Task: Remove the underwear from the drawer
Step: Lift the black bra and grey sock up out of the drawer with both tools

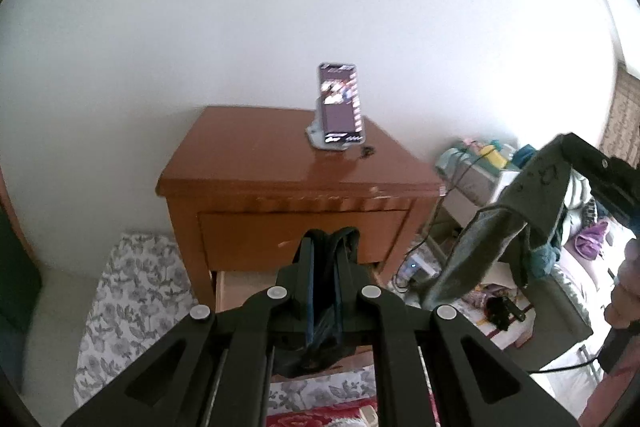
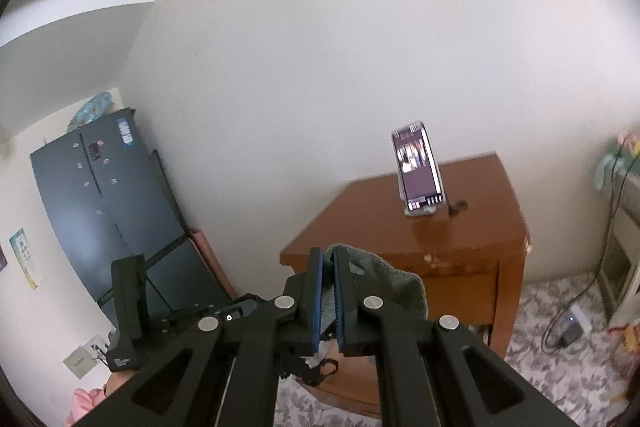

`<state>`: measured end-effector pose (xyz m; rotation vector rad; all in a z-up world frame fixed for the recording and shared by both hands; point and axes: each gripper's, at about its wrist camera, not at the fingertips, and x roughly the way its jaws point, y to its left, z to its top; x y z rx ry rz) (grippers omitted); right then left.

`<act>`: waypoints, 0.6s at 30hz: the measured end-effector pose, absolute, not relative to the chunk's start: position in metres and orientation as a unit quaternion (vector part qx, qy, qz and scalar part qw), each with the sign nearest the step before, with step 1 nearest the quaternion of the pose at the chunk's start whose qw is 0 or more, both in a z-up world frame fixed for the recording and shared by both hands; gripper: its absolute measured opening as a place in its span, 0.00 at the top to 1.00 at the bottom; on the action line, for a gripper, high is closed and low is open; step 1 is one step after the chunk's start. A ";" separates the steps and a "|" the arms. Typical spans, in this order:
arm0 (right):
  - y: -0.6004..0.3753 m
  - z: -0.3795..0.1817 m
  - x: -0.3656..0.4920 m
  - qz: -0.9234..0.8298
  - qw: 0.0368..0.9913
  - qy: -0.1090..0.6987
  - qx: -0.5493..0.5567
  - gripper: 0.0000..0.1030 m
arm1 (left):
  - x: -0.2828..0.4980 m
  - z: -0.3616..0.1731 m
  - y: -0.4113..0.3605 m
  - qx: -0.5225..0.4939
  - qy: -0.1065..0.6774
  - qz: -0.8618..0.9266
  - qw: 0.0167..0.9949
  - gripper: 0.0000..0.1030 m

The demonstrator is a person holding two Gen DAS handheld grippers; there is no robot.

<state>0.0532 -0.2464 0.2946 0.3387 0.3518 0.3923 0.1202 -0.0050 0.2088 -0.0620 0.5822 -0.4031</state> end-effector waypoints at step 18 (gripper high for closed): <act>-0.223 0.347 -0.146 0.231 0.965 0.097 0.072 0.95 | -0.052 0.233 0.006 0.021 0.238 -0.292 0.926 0.93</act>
